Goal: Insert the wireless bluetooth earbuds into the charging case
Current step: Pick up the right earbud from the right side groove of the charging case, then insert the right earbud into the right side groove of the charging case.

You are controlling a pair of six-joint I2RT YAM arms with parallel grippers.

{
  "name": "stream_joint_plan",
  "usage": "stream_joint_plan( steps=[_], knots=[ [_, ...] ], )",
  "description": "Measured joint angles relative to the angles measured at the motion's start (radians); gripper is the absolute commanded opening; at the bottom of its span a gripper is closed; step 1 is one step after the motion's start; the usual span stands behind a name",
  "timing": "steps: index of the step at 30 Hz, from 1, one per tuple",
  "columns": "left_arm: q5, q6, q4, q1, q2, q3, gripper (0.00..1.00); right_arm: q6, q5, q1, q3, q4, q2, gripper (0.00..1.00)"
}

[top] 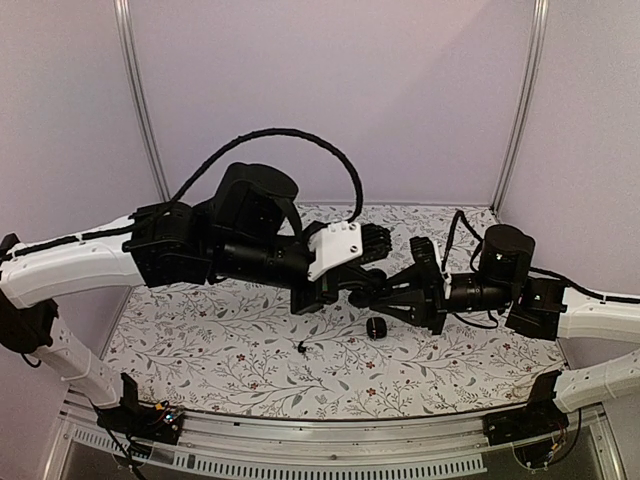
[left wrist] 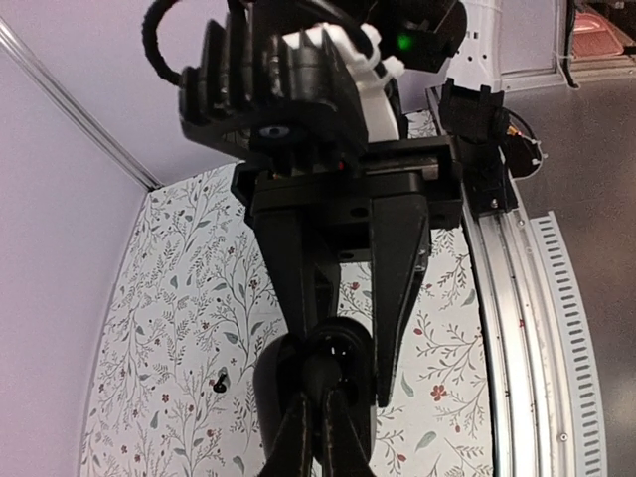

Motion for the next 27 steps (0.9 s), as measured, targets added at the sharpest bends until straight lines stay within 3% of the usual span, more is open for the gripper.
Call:
stream_joint_plan(
  steps=[11, 27],
  knots=[
    [-0.015, -0.003, 0.012, 0.0, -0.125, -0.021, 0.0, -0.006, 0.004, 0.0, -0.031, 0.04, -0.003, 0.0],
    [0.001, -0.037, 0.094, 0.002, -0.228, -0.167, 0.0, -0.156, -0.102, 0.0, -0.107, 0.142, -0.125, 0.0]
  ],
)
